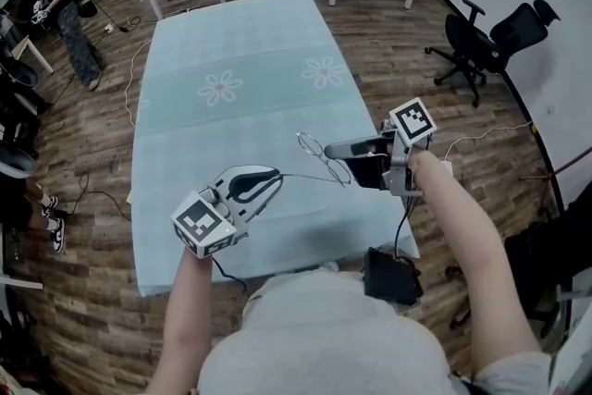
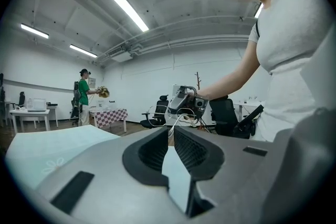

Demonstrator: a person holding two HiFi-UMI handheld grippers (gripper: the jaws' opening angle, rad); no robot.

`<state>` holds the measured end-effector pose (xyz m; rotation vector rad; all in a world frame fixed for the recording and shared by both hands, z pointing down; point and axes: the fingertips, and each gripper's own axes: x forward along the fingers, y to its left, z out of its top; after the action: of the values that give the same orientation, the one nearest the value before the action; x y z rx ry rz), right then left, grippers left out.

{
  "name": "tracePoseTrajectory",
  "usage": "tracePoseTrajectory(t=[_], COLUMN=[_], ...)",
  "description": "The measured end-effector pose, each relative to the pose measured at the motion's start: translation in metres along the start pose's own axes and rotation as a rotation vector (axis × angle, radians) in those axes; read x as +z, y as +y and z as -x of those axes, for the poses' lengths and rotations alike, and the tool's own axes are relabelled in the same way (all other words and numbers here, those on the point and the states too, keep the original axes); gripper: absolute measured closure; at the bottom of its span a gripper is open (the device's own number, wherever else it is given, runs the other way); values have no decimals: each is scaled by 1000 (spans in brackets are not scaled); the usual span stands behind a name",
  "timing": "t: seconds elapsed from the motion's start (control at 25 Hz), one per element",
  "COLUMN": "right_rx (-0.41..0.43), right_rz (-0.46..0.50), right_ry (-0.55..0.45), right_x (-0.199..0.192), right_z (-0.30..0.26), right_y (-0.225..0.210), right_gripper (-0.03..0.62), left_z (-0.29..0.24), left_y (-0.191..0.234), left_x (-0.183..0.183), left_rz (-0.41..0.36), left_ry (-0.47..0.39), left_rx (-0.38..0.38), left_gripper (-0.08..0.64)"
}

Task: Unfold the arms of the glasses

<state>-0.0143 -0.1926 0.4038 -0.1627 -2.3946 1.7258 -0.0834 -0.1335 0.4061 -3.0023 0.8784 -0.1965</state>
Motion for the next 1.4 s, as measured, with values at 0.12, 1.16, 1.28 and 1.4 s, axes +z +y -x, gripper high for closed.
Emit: tracePoseTrajectory(t=[0.12,1.16,1.28,1.4], right_rx=[-1,-30,-36,-38], right_rz=[-1,-9,-15,-22], right_ry=[-12,-141,-153,-167], right_x=[3,32,35,38], right_z=[3,19,20,20], right_y=[-3,-15,-19,-21], right_gripper=[581,581,581,581], left_z=[0,4,3,2], left_y=[-3,-32,-38,-42], left_x=[0,9,9,12], left_rz=[-1,-12,-11,-15], left_ry=[0,36,35,41], left_rx=[-12,-96,-118,-127], left_gripper=[518,534,532,534])
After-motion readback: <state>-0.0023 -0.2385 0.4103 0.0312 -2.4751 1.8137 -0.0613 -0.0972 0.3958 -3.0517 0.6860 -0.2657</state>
